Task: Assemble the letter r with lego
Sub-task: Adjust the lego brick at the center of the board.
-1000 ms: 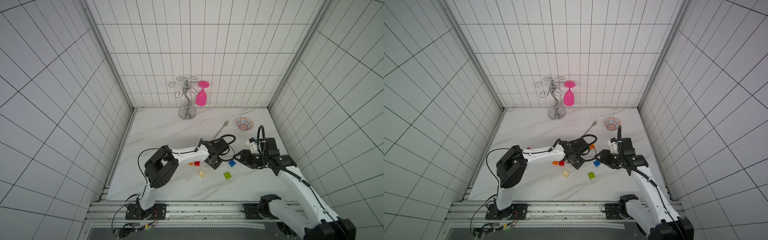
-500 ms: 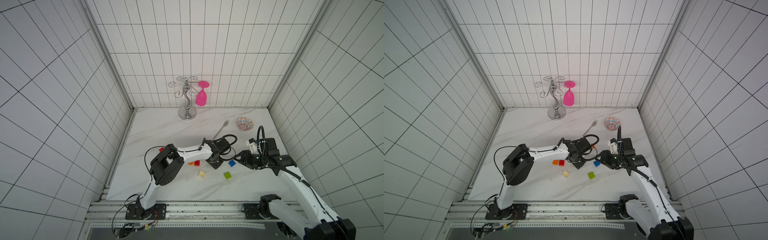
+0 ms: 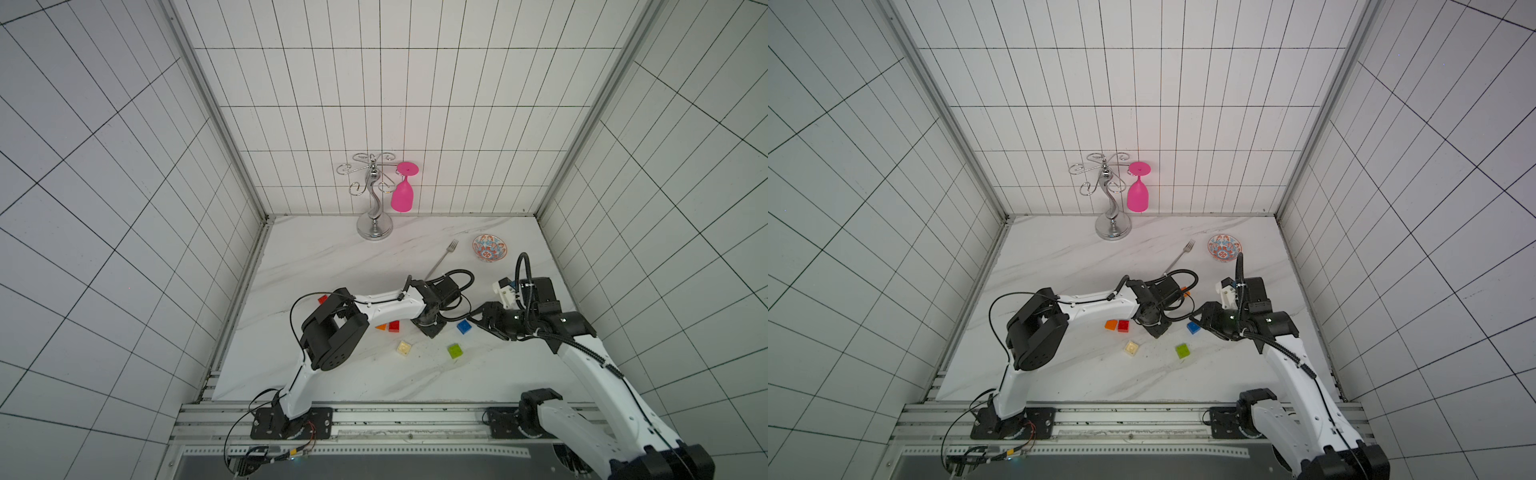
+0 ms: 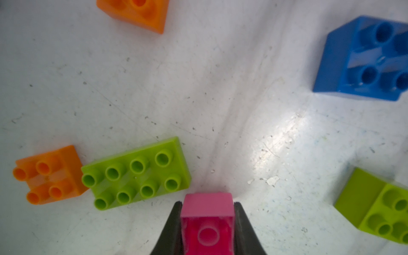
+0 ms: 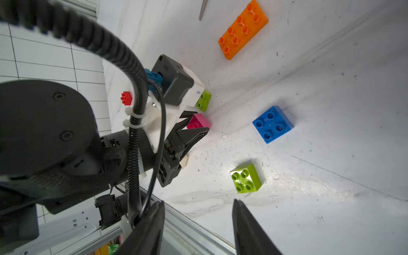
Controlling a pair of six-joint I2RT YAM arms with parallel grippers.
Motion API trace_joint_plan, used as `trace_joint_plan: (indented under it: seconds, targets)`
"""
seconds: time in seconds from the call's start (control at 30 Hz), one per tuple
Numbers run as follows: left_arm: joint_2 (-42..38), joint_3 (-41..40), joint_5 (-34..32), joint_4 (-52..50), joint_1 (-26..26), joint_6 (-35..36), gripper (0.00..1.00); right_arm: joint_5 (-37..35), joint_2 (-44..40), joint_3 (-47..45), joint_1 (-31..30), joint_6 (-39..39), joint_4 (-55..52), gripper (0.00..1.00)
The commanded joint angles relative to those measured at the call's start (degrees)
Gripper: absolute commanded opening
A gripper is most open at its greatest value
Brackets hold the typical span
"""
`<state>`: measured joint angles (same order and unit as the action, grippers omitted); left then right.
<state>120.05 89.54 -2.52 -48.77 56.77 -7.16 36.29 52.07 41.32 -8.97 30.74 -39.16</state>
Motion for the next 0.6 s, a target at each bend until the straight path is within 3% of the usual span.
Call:
trace_joint_plan:
  seconds: [0.0,0.13,0.23,0.37,0.57]
  targets:
    - [-4.74,-0.26,-0.97,-0.89,-0.17,-1.43,0.05,2.37,-1.67,3.02,-0.72,-4.65,1.89,0.64]
    - [-15.04,-4.77,1.54,2.38,-1.64,-5.56,0.00,0.09,-4.98,5.69,-6.58,-7.18,8.38,0.69]
    - [-25.60,-12.11,7.08,8.24,-5.50,-10.39,0.00,-4.68,-7.04,7.85,-13.58,-8.35,13.78,0.69]
    - [-40.45,-22.65,18.76,18.72,-11.72,-18.76,0.00,1.79,-6.82,8.62,-15.20,-10.69,23.72,0.71]
    - [-53.46,-30.15,21.83,26.28,-16.19,-28.85,0.00,6.71,-3.69,6.14,-15.20,-23.04,41.32,0.76]
